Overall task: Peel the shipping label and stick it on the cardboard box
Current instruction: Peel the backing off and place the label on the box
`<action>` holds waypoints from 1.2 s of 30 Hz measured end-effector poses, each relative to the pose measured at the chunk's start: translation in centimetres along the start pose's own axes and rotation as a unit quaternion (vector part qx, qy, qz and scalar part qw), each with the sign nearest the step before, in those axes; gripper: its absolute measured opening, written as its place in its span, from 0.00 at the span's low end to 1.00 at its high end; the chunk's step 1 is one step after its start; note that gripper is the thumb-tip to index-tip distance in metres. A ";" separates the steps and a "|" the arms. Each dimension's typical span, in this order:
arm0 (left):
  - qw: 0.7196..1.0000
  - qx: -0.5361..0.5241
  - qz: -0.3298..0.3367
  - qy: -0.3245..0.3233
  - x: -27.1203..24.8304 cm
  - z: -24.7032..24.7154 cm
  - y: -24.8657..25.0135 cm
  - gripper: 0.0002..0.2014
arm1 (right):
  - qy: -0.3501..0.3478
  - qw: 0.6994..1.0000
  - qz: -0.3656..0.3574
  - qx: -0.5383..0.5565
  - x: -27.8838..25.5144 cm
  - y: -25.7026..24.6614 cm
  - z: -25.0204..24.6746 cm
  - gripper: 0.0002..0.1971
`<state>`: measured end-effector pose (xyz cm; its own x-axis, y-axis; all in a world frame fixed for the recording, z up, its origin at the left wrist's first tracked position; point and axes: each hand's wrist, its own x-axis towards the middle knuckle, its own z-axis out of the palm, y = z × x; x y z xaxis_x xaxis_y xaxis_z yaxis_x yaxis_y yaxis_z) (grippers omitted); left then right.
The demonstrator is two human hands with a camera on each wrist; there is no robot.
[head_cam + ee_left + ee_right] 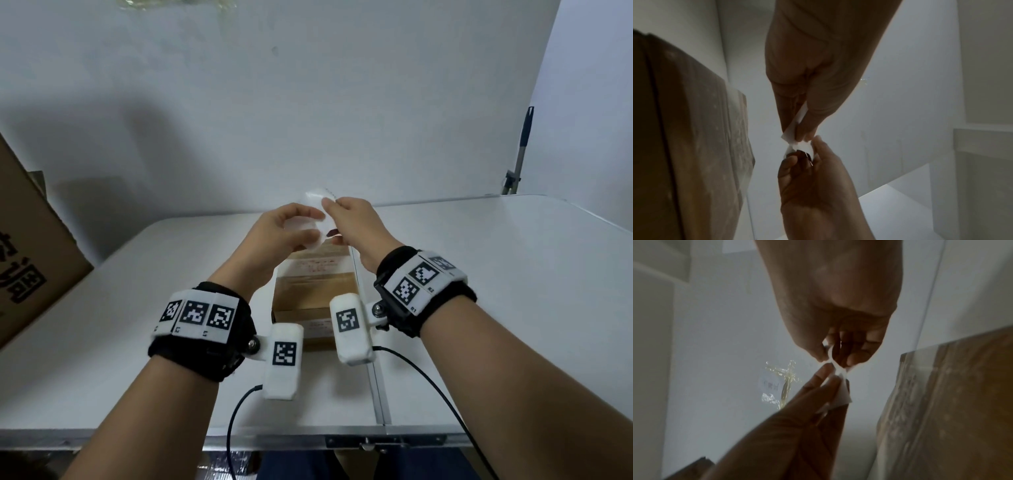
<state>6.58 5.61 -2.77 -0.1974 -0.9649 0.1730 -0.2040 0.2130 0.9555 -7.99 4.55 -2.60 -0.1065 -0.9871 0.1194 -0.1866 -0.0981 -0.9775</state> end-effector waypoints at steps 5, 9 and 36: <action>0.995 -0.089 -0.025 -0.046 0.0 -0.1 0.3 0.14 | 0.050 0.994 -0.058 -0.074 0.4 0.3 -0.5 0.16; 0.977 -0.180 -0.077 -0.086 0.1 -1.3 0.0 0.16 | 0.039 0.999 -0.019 -0.003 0.4 1.0 -1.6 0.12; 0.924 -0.268 -0.170 0.211 1.1 -8.7 -7.2 0.20 | 0.085 0.981 0.114 0.130 0.6 3.1 -2.8 0.03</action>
<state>16.17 1.66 -7.36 0.2057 -0.9600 -0.1898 0.3419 -0.1112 0.9331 -11.32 4.04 -5.11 -0.2823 -0.9539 -0.1023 0.1148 0.0723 -0.9908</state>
